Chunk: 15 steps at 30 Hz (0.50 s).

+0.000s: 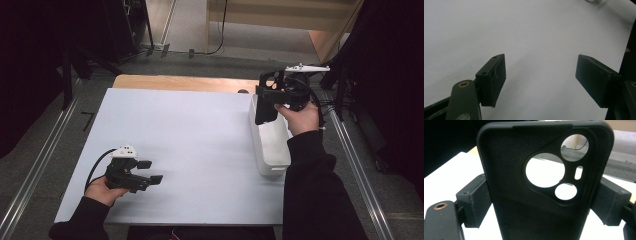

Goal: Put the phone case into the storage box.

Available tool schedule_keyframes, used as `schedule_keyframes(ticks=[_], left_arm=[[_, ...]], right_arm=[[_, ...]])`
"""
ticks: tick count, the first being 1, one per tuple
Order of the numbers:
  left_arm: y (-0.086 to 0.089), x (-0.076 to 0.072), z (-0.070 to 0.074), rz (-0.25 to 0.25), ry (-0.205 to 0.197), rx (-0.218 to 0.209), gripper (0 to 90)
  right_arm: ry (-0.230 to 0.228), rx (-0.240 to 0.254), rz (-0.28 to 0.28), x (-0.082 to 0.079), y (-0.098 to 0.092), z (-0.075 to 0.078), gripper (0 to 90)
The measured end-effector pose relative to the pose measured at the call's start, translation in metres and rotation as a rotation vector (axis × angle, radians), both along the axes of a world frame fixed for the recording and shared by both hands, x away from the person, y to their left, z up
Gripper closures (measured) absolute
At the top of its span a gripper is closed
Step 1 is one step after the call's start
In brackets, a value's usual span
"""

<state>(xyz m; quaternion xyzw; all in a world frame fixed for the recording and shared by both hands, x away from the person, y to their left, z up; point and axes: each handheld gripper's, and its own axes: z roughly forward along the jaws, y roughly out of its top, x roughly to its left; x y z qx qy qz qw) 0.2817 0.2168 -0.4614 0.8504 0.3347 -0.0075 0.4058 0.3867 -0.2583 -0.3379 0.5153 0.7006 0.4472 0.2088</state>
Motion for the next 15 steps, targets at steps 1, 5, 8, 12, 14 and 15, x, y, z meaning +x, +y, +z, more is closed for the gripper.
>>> schedule_keyframes(ticks=[1,5,8,12,14,15], left_arm=[[0.000,0.000,0.000,-0.001,0.004,-0.004,24.0],[-0.002,-0.001,0.000,-0.015,0.000,0.001,24.0],[-0.002,-0.001,-0.001,-0.016,0.005,-0.005,24.0],[-0.002,-0.001,-0.001,-0.013,0.008,-0.004,24.0],[-0.001,-0.001,-0.001,-0.013,0.008,-0.004,24.0],[-0.001,-0.001,-0.001,-0.014,0.010,-0.002,24.0]], right_arm=[[-0.004,0.000,-0.007,0.002,0.000,0.000,12.0],[-0.005,-0.007,-0.032,0.010,0.000,-0.001,12.0],[-0.007,-0.001,-0.045,0.016,-0.003,-0.002,12.0],[-0.010,-0.009,-0.066,0.024,-0.005,-0.002,12.0],[-0.007,-0.015,-0.079,0.029,-0.007,-0.002,12.0],[-0.004,-0.008,-0.083,0.031,-0.007,-0.002,12.0]])
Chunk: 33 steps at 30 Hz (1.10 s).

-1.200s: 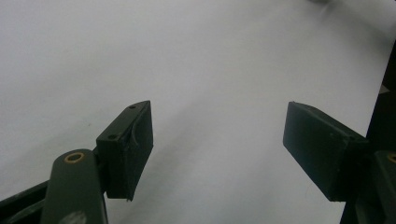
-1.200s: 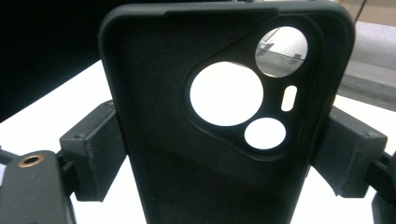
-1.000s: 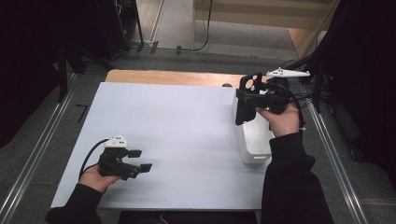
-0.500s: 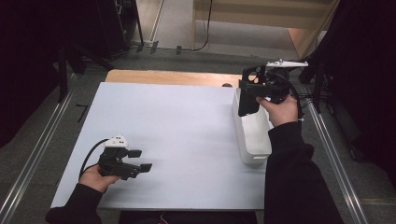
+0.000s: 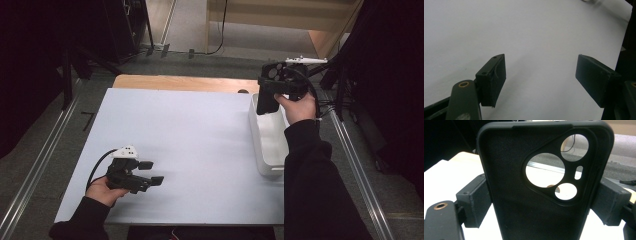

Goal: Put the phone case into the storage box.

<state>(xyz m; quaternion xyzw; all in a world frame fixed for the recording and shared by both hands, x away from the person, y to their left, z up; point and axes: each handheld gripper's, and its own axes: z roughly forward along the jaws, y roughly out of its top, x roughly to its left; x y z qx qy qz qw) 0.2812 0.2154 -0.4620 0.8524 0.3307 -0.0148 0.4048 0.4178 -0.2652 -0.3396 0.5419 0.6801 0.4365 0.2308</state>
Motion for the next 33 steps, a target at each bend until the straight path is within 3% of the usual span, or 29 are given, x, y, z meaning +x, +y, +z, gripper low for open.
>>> schedule_keyframes(ticks=[11,20,33], left_arm=[[0.001,0.000,0.001,0.006,-0.001,0.004,24.0],[0.000,0.000,0.000,0.003,0.001,-0.007,24.0],[0.001,0.001,0.000,0.003,-0.001,-0.009,24.0]], right_arm=[[0.006,0.006,-0.059,0.024,-0.007,-0.007,12.0],[0.009,-0.029,-0.104,0.041,-0.009,-0.020,12.0],[0.014,-0.023,-0.165,0.053,-0.005,-0.041,12.0]])
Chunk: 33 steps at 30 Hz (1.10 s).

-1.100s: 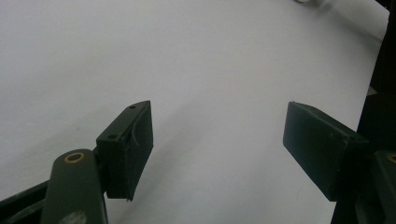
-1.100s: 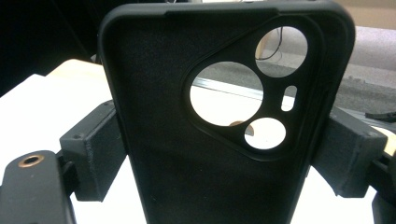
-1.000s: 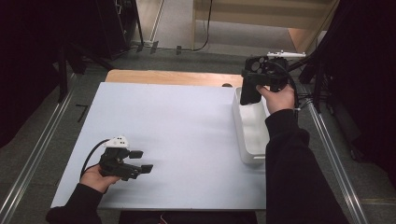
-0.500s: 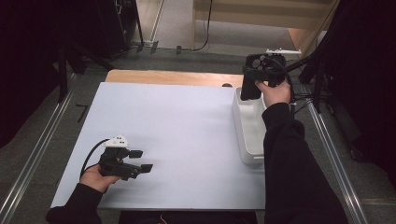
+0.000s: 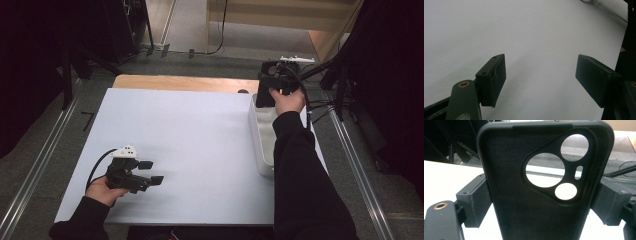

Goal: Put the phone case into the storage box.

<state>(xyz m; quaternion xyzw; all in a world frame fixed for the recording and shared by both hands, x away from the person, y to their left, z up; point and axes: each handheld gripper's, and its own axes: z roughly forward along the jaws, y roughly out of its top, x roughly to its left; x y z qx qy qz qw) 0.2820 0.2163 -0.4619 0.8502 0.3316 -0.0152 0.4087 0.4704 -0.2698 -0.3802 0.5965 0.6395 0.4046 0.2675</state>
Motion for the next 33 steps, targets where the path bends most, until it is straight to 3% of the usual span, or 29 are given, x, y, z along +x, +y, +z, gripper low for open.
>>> schedule_keyframes(ticks=[11,15,33], left_arm=[[0.000,0.000,0.000,-0.002,-0.002,0.000,24.0],[-0.001,0.000,0.000,-0.003,-0.003,-0.001,24.0],[-0.001,0.001,0.000,-0.007,-0.001,0.001,24.0]], right_arm=[[0.005,-0.013,-0.027,0.005,0.002,-0.021,11.9],[0.005,0.008,-0.029,0.005,0.002,-0.029,11.9],[0.050,0.012,-0.041,0.006,0.005,-0.058,11.4]])
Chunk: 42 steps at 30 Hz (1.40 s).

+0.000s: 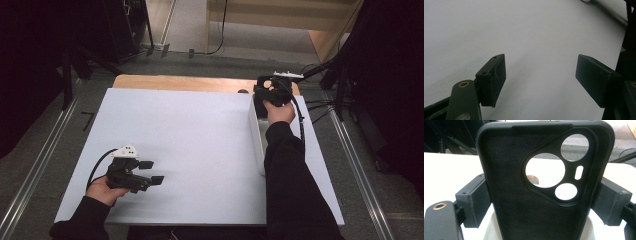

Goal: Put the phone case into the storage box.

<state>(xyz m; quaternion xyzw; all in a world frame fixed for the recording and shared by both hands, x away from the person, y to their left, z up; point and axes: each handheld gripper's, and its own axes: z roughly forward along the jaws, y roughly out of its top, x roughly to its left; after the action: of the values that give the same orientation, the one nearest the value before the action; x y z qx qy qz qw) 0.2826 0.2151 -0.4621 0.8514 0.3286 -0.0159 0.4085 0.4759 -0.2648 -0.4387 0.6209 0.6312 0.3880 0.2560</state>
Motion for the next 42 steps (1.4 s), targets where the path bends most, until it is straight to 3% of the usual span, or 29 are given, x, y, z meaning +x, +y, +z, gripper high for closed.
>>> schedule_keyframes(ticks=[8,15,20,27,30,32,34,39,42], left_arm=[[-0.0014,0.0008,-0.0003,-0.003,-0.001,0.004,24.1],[-0.0022,0.0011,-0.0003,-0.007,0.000,0.002,24.1],[-0.0024,0.0014,-0.0005,-0.008,0.000,0.003,24.0],[-0.0022,0.0015,-0.0004,-0.007,0.001,0.004,24.1],[-0.0022,0.0014,-0.0003,-0.007,0.002,0.003,24.1],[-0.0023,0.0014,-0.0003,-0.006,0.001,0.005,24.0],[-0.0023,0.0013,-0.0003,-0.006,-0.001,0.004,24.0],[-0.0024,0.0018,-0.0007,-0.005,0.001,0.007,24.0],[-0.0027,0.0014,-0.0006,-0.003,-0.002,0.007,24.0]], right_arm=[[0.024,0.002,-0.006,0.0015,0.0023,-0.0055,10.8],[0.011,-0.016,-0.028,0.0011,0.0039,-0.0053,10.6],[0.005,-0.041,-0.006,0.0014,0.0057,-0.0053,10.5],[0.016,-0.037,-0.001,0.0030,0.0051,-0.0043,8.6],[0.026,-0.066,-0.003,0.0041,0.0066,-0.0028,1.1],[0.027,-0.035,0.003,0.0043,0.0051,-0.0023,0.9],[0.057,0.000,0.005,0.0058,0.0026,-0.0029,0.9],[0.072,0.014,0.017,0.0065,-0.0013,-0.0024,0.9],[0.070,-0.005,0.019,0.0073,-0.0009,0.0026,0.9]])
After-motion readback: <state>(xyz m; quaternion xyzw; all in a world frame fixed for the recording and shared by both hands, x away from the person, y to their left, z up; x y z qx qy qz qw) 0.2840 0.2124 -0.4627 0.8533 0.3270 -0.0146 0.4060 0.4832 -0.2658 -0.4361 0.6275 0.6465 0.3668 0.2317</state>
